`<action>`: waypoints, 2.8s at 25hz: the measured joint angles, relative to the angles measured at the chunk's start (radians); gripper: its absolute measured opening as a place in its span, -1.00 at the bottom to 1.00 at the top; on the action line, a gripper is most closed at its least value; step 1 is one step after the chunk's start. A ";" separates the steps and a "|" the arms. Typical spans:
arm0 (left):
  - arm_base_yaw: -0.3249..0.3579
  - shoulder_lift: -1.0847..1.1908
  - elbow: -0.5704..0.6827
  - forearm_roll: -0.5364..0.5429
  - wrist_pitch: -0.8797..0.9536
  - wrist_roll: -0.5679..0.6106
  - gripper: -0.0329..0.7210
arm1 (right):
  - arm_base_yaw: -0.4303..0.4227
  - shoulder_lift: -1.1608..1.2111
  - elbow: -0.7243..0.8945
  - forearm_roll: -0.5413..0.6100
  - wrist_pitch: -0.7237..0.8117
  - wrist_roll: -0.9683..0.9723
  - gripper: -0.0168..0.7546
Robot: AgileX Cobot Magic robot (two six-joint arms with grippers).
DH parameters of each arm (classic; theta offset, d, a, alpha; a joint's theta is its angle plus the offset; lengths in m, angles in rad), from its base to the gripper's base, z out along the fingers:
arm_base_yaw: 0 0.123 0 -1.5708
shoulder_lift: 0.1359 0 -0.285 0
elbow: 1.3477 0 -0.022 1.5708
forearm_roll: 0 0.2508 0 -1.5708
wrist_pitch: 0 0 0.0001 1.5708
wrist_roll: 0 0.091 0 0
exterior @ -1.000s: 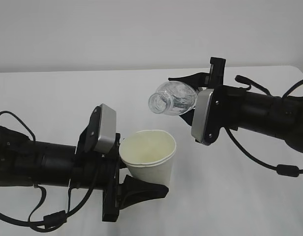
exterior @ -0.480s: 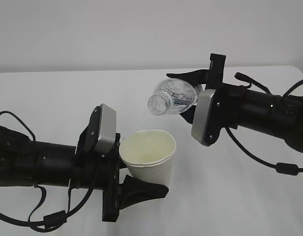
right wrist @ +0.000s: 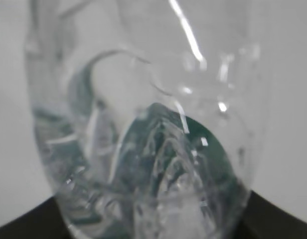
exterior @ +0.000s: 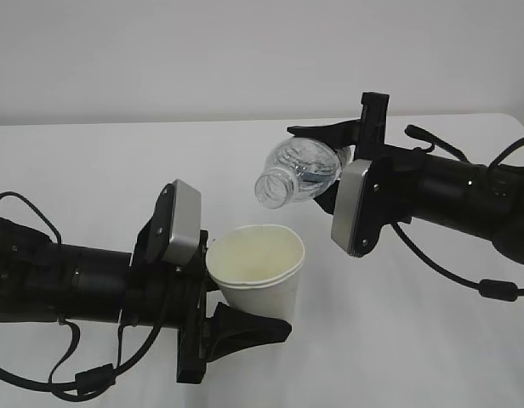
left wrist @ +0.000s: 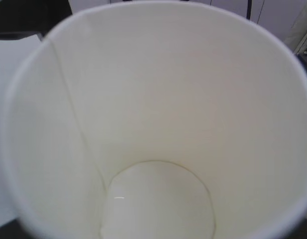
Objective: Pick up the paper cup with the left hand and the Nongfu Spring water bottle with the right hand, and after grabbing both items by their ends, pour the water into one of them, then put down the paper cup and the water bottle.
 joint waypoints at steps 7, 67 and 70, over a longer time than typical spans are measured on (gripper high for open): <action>0.000 0.000 0.000 0.000 0.000 0.000 0.25 | 0.000 0.000 0.000 0.004 -0.002 -0.038 0.11; -0.004 0.000 0.000 -0.032 -0.001 0.043 0.25 | 0.000 0.000 0.000 0.036 -0.077 -0.262 0.11; -0.004 0.000 0.000 -0.034 -0.001 0.046 0.25 | 0.000 0.000 0.000 0.036 -0.077 -0.264 0.11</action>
